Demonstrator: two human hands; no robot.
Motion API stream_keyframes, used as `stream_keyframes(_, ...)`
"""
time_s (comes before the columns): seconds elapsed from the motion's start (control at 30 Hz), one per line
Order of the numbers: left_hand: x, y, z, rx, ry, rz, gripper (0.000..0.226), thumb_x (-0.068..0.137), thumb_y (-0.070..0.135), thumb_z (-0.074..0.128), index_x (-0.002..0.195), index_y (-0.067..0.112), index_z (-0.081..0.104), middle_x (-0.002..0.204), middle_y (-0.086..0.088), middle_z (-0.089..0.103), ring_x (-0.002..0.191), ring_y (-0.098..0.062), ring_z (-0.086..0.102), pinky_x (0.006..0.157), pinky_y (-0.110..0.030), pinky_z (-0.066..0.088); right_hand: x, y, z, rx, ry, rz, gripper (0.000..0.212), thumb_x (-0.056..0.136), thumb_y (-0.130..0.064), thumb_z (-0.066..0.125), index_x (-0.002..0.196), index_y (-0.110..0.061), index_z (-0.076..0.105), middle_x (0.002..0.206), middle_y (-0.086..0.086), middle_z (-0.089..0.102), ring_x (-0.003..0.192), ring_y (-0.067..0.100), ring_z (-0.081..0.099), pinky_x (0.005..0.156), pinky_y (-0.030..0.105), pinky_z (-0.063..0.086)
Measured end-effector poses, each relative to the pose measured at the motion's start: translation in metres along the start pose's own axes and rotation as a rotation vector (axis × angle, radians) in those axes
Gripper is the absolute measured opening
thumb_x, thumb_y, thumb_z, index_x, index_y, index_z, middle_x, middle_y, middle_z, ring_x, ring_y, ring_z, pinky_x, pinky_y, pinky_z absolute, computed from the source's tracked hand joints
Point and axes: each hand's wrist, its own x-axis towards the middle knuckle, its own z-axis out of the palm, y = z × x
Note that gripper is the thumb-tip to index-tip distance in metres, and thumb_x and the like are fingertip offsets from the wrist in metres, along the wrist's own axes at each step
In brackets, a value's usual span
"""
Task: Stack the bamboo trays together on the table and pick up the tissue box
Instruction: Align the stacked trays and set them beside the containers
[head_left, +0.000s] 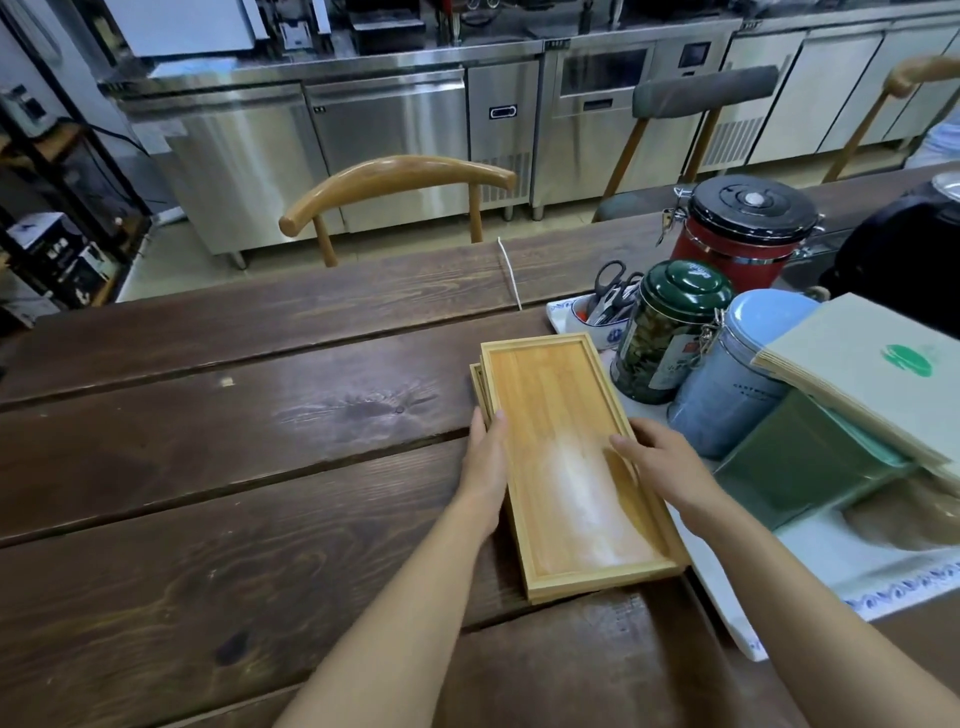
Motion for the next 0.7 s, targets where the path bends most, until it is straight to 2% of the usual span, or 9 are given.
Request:
stream_keyframes(0.1,0.013,0.002,0.003,-0.013,-0.009,0.052,0.051,0.096,0.046,0.036,0.144,0.033,0.027,0.145,-0.004,0.044,0.130,-0.023,0.043,0.109,-0.052,0.033,0.015,-0.010,0.001,0.103,-0.044,0.027,0.029,0.091,-0.025,0.052,0.119,-0.020,0.057,0.097,-0.014,0.063,0.086,-0.001,0.055,0.064,0.021,0.039)
stream_keyframes(0.17,0.014,-0.004,0.006,-0.022,0.005,0.076,0.053,0.096,0.044,0.037,0.146,0.034,0.021,0.153,-0.003,0.031,0.138,-0.024,0.031,0.112,-0.053,0.027,0.023,-0.012,0.002,0.110,-0.054,0.038,0.035,0.091,-0.028,0.051,0.125,-0.021,0.053,0.102,-0.011,0.062,0.090,0.003,0.055,0.066,0.024,0.040)
stream_keyframes(0.23,0.014,-0.009,0.008,-0.053,0.027,0.080,0.058,0.096,0.042,0.039,0.148,0.035,0.013,0.156,0.000,0.025,0.140,-0.022,0.028,0.113,-0.052,0.025,0.029,-0.011,0.003,0.106,-0.050,0.046,0.037,0.090,-0.031,0.051,0.126,-0.023,0.051,0.110,-0.005,0.060,0.092,0.007,0.054,0.066,0.026,0.041)
stream_keyframes(0.3,0.014,-0.011,0.010,-0.098,0.037,0.083,0.061,0.096,0.039,0.041,0.148,0.034,0.011,0.154,0.000,0.029,0.137,-0.021,0.032,0.112,-0.050,0.027,0.032,-0.010,0.005,0.114,-0.050,0.041,0.027,0.090,-0.031,0.051,0.117,-0.030,0.055,0.106,-0.006,0.060,0.089,0.007,0.055,0.063,0.027,0.041)
stream_keyframes(0.37,0.014,-0.013,0.010,-0.118,0.052,0.096,0.059,0.096,0.038,0.042,0.148,0.034,0.015,0.152,0.000,0.033,0.135,-0.020,0.035,0.112,-0.049,0.028,0.034,-0.011,0.006,0.143,-0.053,0.030,0.013,0.091,-0.029,0.051,0.096,-0.038,0.059,0.094,-0.011,0.062,0.082,0.006,0.057,0.059,0.027,0.042)
stream_keyframes(0.4,0.015,-0.013,0.011,-0.123,0.056,0.100,0.058,0.096,0.038,0.042,0.148,0.034,0.016,0.151,0.000,0.034,0.135,-0.020,0.036,0.112,-0.049,0.028,0.035,-0.012,0.006,0.161,-0.056,0.029,0.014,0.091,-0.027,0.051,0.091,-0.039,0.059,0.090,-0.012,0.062,0.081,0.007,0.059,0.058,0.027,0.043)
stream_keyframes(0.6,0.014,-0.013,0.009,-0.128,0.048,0.106,0.057,0.096,0.036,0.043,0.147,0.035,0.018,0.149,0.000,0.038,0.133,-0.020,0.039,0.111,-0.049,0.030,0.033,-0.012,0.003,0.157,-0.092,0.016,0.016,0.090,-0.025,0.052,0.099,-0.038,0.054,0.092,-0.015,0.061,0.083,0.005,0.058,0.057,0.024,0.043)
stream_keyframes(0.7,0.011,-0.013,0.007,-0.086,0.027,0.107,0.059,0.095,0.040,0.043,0.147,0.036,0.016,0.150,0.001,0.037,0.134,-0.020,0.038,0.111,-0.049,0.030,0.028,-0.010,0.002,0.150,-0.098,0.005,0.022,0.092,-0.021,0.050,0.109,-0.034,0.054,0.095,-0.011,0.063,0.085,0.008,0.060,0.063,0.026,0.046)
